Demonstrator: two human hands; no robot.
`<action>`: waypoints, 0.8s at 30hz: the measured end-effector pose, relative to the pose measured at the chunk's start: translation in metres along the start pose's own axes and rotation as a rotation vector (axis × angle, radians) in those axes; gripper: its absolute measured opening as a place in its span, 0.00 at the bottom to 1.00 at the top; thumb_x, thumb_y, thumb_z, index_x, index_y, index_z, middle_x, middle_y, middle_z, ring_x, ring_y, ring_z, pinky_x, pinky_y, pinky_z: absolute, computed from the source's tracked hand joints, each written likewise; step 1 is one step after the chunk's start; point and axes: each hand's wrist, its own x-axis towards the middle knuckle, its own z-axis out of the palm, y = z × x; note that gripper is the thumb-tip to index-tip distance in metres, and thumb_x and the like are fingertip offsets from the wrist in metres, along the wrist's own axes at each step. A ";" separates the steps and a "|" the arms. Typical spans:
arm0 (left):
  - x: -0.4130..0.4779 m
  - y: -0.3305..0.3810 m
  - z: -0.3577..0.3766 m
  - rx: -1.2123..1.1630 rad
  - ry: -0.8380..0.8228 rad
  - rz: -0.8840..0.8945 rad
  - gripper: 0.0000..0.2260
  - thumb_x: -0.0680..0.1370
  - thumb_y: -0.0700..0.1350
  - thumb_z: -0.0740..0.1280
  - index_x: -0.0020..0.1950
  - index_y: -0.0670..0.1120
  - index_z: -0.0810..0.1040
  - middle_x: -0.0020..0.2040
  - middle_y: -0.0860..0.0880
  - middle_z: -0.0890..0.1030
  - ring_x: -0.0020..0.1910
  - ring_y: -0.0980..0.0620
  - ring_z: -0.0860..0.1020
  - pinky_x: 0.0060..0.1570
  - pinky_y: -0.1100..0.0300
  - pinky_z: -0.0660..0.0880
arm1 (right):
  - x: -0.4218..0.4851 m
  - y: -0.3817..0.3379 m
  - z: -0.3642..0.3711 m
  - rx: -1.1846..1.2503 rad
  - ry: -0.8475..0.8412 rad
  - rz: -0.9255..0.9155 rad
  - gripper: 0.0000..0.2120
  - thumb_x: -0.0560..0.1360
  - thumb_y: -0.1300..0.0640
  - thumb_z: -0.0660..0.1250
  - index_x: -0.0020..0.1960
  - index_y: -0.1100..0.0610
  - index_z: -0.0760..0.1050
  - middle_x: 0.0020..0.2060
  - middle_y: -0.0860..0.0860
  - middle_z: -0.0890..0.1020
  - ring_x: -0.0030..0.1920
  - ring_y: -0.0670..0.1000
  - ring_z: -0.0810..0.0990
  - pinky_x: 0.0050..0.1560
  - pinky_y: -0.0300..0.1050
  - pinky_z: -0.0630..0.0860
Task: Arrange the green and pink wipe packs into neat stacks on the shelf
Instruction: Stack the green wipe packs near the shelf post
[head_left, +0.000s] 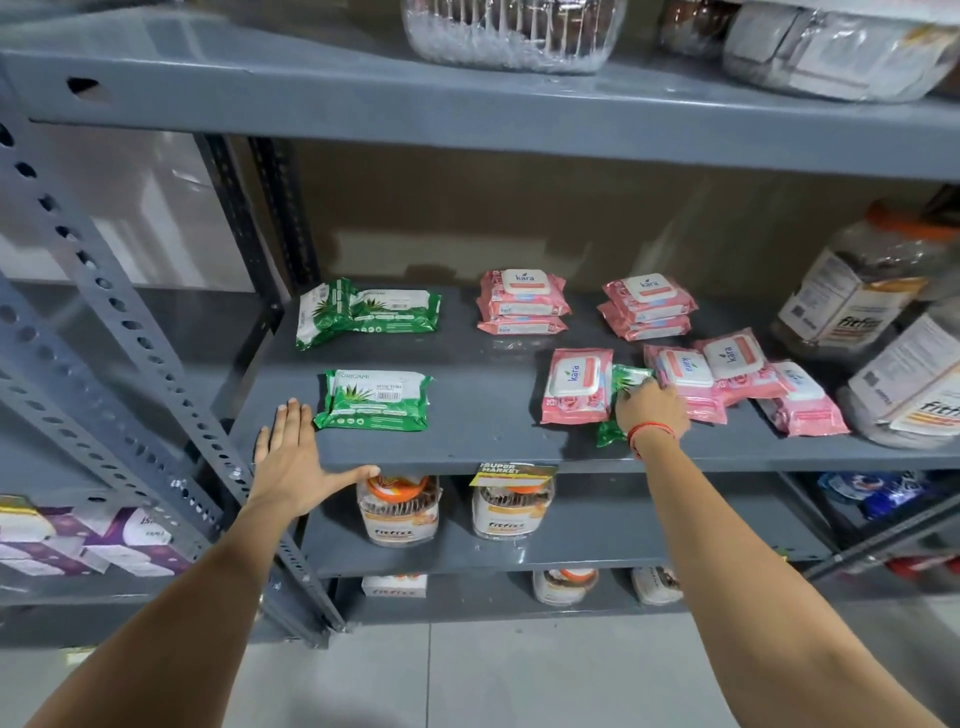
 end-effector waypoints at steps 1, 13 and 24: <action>0.000 0.000 0.000 -0.001 0.000 0.001 0.65 0.53 0.84 0.47 0.75 0.39 0.43 0.77 0.41 0.44 0.75 0.46 0.43 0.72 0.47 0.42 | -0.002 0.004 0.004 0.019 -0.025 0.009 0.20 0.78 0.51 0.60 0.66 0.60 0.67 0.68 0.61 0.67 0.65 0.63 0.69 0.63 0.60 0.70; -0.004 0.001 0.000 -0.021 0.021 0.009 0.64 0.54 0.83 0.47 0.75 0.38 0.44 0.77 0.42 0.45 0.75 0.46 0.43 0.71 0.48 0.42 | -0.012 0.002 0.007 0.123 -0.013 0.026 0.27 0.68 0.44 0.73 0.59 0.60 0.70 0.62 0.60 0.70 0.62 0.62 0.71 0.61 0.58 0.73; -0.005 0.002 -0.001 -0.015 0.017 0.000 0.62 0.57 0.82 0.50 0.75 0.39 0.42 0.77 0.42 0.44 0.75 0.47 0.42 0.72 0.48 0.42 | -0.051 -0.062 -0.003 0.318 0.150 -0.223 0.34 0.67 0.45 0.72 0.64 0.65 0.69 0.58 0.62 0.73 0.61 0.62 0.70 0.59 0.51 0.70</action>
